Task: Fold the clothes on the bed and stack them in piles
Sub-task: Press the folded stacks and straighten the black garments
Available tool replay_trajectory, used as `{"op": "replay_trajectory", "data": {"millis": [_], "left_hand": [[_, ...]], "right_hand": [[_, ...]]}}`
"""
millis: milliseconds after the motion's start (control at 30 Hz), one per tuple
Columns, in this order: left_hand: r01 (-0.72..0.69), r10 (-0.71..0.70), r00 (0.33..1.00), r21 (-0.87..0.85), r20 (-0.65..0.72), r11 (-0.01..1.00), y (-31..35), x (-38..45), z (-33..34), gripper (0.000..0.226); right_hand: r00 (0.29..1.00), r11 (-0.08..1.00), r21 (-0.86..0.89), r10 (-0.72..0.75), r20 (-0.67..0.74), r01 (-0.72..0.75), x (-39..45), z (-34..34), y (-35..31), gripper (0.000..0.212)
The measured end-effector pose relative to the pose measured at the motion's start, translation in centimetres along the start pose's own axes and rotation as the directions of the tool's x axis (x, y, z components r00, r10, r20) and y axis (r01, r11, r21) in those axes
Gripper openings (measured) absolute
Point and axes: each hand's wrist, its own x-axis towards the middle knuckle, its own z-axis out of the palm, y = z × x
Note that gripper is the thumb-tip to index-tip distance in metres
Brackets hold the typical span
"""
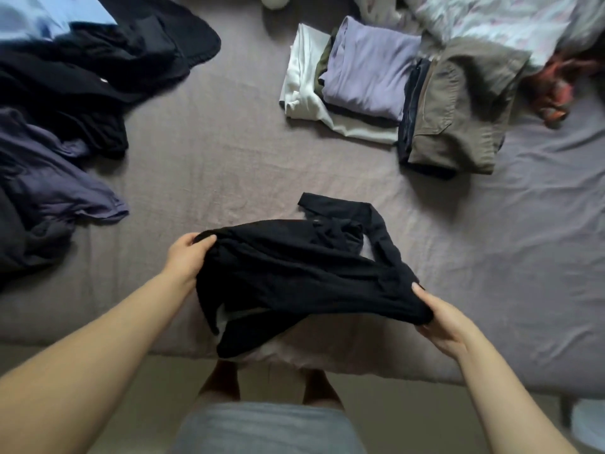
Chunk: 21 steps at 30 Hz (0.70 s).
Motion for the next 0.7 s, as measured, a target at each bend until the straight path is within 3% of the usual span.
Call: {"op": "replay_trajectory", "data": {"millis": [100, 167, 200, 267, 333, 400, 467, 567, 600, 700], "left_hand": [[0.002, 0.005, 0.992, 0.052, -0.129, 0.999, 1.4, -0.1, -3.6, 0.025], [0.015, 0.073, 0.970, 0.354, -0.233, 0.935, 2.1, -1.3, -4.4, 0.038], [-0.032, 0.155, 0.963, 0.481, -0.219, 0.876, 2.9, -3.0, -4.0, 0.037], [-0.303, 0.328, 0.944, 0.507, 0.042, 0.807, 4.6, -7.8, -1.8, 0.025], [-0.621, 0.492, 0.782, 0.409, 0.384, 0.669, 6.6, -13.3, 1.0, 0.034], [-0.822, 0.547, 0.565, 0.364, 0.617, 0.439, 8.3, -17.3, 3.3, 0.065], [-0.870, 0.582, 0.490, 0.407, 0.649, 0.278, 10.5, -19.4, 4.5, 0.083], [-0.872, 0.673, 0.371, 0.490, 0.640, 0.014, 14.2, -20.3, 4.3, 0.064], [-0.851, 0.634, 0.376, 0.522, 0.675, -0.051, 15.4, -20.4, 3.9, 0.057], [-0.727, 0.415, 0.510, 0.636, 0.753, -0.260, 18.2, -20.7, 2.9, 0.043]], "right_hand": [[0.970, 0.939, 0.246, -0.242, -0.020, 0.239, -1.8, 0.7, -2.6, 0.040], [0.933, 0.905, 0.281, -0.353, 0.073, 0.320, -3.9, 2.6, -4.1, 0.047], [0.913, 0.902, 0.260, -0.386, 0.129, 0.345, -5.0, 3.8, -4.7, 0.050], [0.875, 0.897, 0.205, -0.431, 0.219, 0.391, -7.4, 6.5, -5.6, 0.045], [0.835, 0.877, 0.138, -0.481, 0.268, 0.461, -9.4, 9.2, -6.4, 0.022], [0.784, 0.841, 0.084, -0.529, 0.324, 0.534, -11.2, 11.3, -7.0, 0.014], [0.721, 0.789, 0.031, -0.575, 0.388, 0.613, -12.9, 12.7, -7.7, 0.025], [0.645, 0.697, -0.095, -0.592, 0.483, 0.711, -15.5, 13.2, -8.9, 0.037], [0.629, 0.667, -0.131, -0.593, 0.503, 0.734, -15.9, 13.2, -9.3, 0.043], [0.585, 0.584, -0.202, -0.599, 0.547, 0.786, -17.0, 13.4, -10.2, 0.047]]}}
